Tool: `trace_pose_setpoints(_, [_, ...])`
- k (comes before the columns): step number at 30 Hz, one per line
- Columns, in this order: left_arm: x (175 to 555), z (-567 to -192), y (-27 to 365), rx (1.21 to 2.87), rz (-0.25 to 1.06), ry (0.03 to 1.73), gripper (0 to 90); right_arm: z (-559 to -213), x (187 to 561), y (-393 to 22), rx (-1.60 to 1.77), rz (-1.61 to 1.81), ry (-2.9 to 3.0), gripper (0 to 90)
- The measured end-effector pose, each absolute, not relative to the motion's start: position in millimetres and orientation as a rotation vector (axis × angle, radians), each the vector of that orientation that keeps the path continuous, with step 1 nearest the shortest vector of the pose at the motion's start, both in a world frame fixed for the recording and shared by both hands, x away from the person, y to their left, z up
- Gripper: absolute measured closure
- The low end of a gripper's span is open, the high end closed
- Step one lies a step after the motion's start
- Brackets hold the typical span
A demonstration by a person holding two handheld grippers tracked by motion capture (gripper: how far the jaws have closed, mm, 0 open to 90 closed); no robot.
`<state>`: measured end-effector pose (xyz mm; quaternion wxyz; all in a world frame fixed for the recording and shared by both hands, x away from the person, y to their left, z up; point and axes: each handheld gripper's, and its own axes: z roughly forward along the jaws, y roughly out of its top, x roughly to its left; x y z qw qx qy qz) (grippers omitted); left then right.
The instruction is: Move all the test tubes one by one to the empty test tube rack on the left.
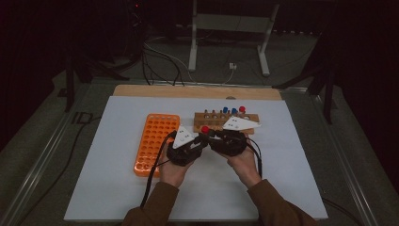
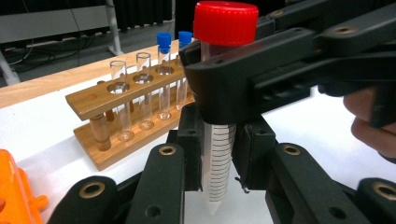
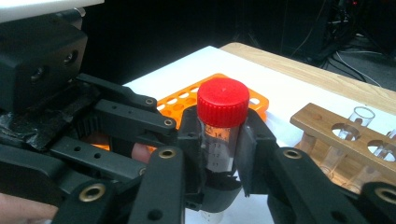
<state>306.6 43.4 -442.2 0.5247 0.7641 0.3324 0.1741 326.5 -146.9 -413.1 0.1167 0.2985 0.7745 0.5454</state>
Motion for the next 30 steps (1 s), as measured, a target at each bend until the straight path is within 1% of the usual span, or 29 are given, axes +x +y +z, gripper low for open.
trace_pose_setpoints(3, [308, -444, 46, 1.827, 0.438, 0.806, 75.2, -411, 326, -150, 0.865, 1.613, 2.256, 51.0])
trace_pose_setpoints(7, [310, -445, 50, 1.824, 0.444, 0.814, 75.3, -409, 325, -155, 0.865, 1.602, 2.239, 37.3])
trace_pose_setpoints(9, [310, -445, 54, 1.813, 0.45, 0.819, 75.2, -409, 324, -158, 0.876, 1.595, 2.227, 31.4])
trace_pose_setpoints(10, [310, -445, 54, 1.813, 0.45, 0.819, 75.2, -409, 324, -158, 0.876, 1.595, 2.227, 31.4])
trace_pose_setpoints(11, [311, -444, 56, 1.81, 0.448, 0.82, 75.2, -410, 324, -161, 0.888, 1.583, 2.217, 23.5])
trace_pose_setpoints(12, [311, -443, 58, 1.803, 0.451, 0.819, 75.2, -410, 323, -162, 0.894, 1.572, 2.212, 19.7])
trace_pose_setpoints(13, [311, -443, 58, 1.803, 0.451, 0.819, 75.2, -411, 323, -163, 0.899, 1.556, 2.209, 16.4])
trace_pose_setpoints(14, [311, -443, 59, 1.797, 0.451, 0.819, 75.2, -411, 323, -163, 0.899, 1.556, 2.209, 16.4])
trace_pose_setpoints(16, [312, -442, 62, 1.791, 0.45, 0.814, 75.2, -412, 321, -168, 0.91, 1.529, 2.19, 9.7])
trace_pose_setpoints(17, [312, -442, 64, 1.788, 0.45, 0.806, 75.2, -412, 321, -168, 0.91, 1.529, 2.19, 9.7])
trace_pose_setpoints(20, [314, -444, 72, 1.771, 0.452, 0.812, 75.2, -413, 315, -176, 0.93, 1.511, 2.163, 1.5])
trace_pose_setpoints(23, [316, -445, 80, 1.755, 0.456, 0.83, 75.2, -416, 309, -183, 0.934, 1.494, 2.14, 0.0])
trace_pose_setpoints(30, [318, -441, 94, 1.744, 0.493, 0.835, 75.2, -425, 300, -198, 0.954, 1.432, 2.09, 0.0])
